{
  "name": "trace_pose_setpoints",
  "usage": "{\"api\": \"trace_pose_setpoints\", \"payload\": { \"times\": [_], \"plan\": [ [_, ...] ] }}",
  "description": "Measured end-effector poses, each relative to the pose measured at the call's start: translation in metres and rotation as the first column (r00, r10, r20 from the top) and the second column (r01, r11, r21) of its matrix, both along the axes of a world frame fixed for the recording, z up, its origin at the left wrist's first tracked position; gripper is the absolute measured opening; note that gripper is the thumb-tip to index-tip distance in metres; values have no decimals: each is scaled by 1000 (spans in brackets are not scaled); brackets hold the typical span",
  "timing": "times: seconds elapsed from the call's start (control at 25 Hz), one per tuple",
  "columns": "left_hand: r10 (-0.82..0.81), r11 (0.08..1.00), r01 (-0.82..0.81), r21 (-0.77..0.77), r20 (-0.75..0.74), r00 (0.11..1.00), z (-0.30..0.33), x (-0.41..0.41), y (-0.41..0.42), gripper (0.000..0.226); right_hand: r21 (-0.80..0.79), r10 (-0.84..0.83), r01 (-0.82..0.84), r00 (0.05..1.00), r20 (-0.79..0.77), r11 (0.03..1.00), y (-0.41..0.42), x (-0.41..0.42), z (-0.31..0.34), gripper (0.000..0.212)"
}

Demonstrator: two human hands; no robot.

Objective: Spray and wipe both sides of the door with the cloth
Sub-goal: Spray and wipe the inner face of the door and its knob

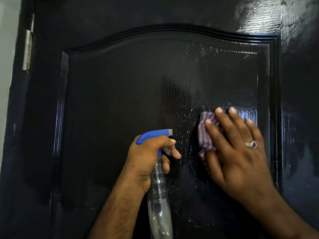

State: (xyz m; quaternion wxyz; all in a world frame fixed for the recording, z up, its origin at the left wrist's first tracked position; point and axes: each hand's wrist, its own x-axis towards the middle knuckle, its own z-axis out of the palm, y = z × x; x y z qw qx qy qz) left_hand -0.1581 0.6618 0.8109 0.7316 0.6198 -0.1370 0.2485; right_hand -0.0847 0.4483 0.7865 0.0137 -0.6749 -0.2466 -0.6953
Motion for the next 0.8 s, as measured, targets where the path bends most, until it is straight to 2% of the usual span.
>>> {"api": "trace_pose_setpoints", "payload": {
  "times": [0.16, 0.24, 0.36, 0.4, 0.52, 0.56, 0.72, 0.8],
  "plan": [
    [20, 1000, -20, -16, 19, 1000, -2, 0, -3, 17, 199, 52, -53, 999, 10, 978, 29, 6, 56, 62],
    [19, 1000, -19, -25, 16, 1000, -3, 1, -3, 17, 150, 53, -52, 999, -1, 987, 41, 6, 37, 62],
    [14, 1000, -13, -22, 13, 1000, -5, 2, -3, 18, -24, 31, -31, 999, 24, 999, 29, 4, 0, 61],
    [18, 1000, -17, -17, 17, 1000, -5, 2, -3, 16, -12, 38, -38, 999, 37, 999, 24, 5, 7, 60],
    [39, 999, -38, -14, 8, 999, -4, 3, -6, 14, 200, 84, -80, 996, -11, 976, 31, 6, 36, 59],
    [40, 999, -39, -16, 6, 999, -4, 4, -6, 15, 206, 91, -85, 996, -21, 975, 37, 5, 32, 61],
    [27, 1000, -27, -10, 8, 1000, -5, 4, -4, 16, 38, 61, -61, 998, -2, 997, 26, 2, -6, 58],
    [30, 1000, -30, 2, 9, 1000, -5, 4, -4, 15, 122, 53, -55, 998, 21, 991, 19, 6, 23, 57]
  ]
}}
